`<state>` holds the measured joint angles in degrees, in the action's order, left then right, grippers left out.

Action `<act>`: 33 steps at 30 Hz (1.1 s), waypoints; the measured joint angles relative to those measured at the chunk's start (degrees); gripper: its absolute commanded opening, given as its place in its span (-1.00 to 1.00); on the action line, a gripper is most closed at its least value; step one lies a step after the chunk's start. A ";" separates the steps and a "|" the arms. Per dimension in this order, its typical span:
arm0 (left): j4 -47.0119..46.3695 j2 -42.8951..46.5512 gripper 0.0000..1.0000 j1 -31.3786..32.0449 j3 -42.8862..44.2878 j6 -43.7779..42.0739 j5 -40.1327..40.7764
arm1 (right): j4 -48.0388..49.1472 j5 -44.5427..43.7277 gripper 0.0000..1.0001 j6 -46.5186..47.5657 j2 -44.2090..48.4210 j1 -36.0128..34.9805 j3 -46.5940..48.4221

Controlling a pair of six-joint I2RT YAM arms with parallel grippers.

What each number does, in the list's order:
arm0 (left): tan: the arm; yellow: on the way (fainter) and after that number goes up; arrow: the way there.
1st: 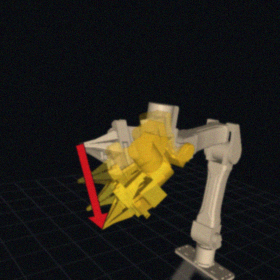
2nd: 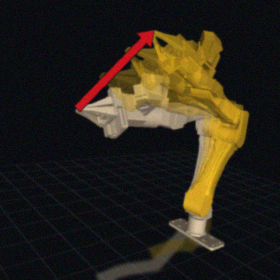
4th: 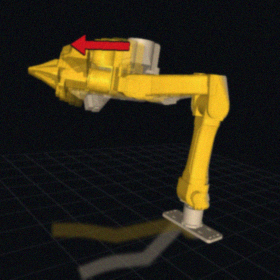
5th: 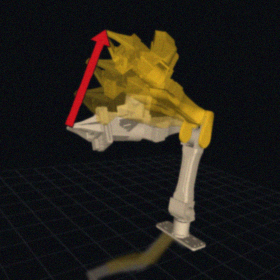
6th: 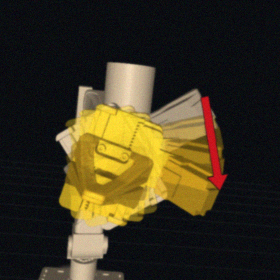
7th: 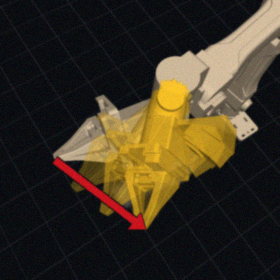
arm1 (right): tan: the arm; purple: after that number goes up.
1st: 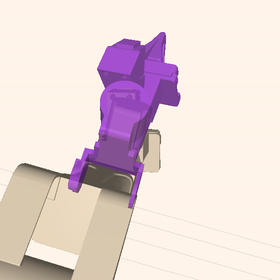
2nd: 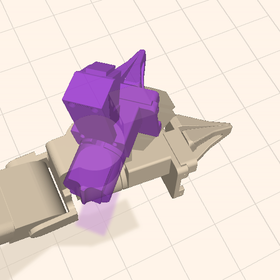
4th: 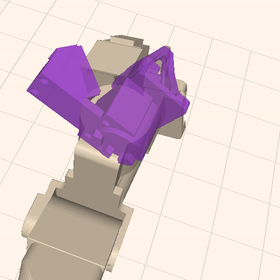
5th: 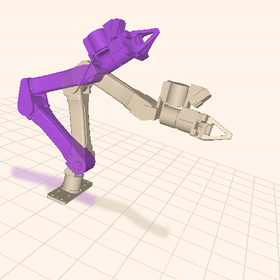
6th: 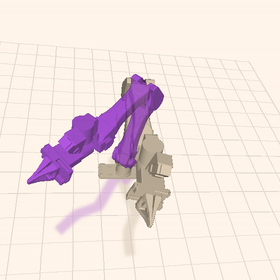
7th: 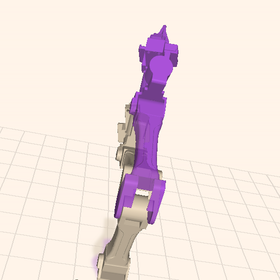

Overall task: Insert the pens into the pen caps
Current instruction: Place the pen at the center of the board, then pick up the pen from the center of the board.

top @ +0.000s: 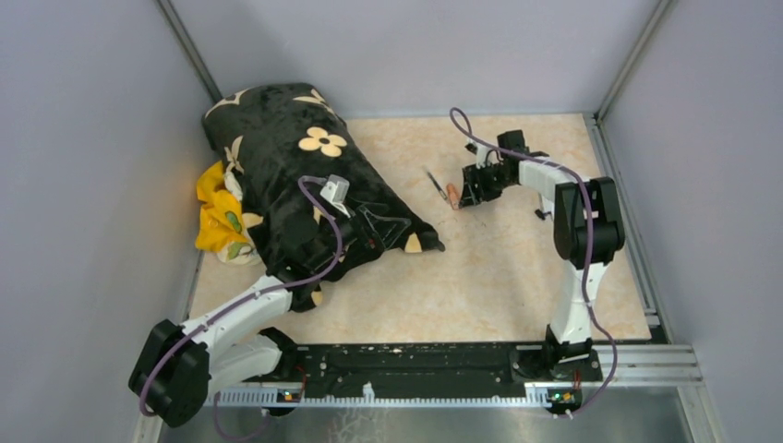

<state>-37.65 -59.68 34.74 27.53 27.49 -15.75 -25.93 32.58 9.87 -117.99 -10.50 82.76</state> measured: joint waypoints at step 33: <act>-14.47 -4.61 0.97 -0.11 5.29 20.28 -6.19 | 19.08 9.99 0.95 0.98 53.96 8.63 -26.99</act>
<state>-52.12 -64.29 34.63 32.82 47.77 -21.93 -6.85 42.57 10.85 -64.03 -1.87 55.77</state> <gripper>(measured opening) 0.987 0.982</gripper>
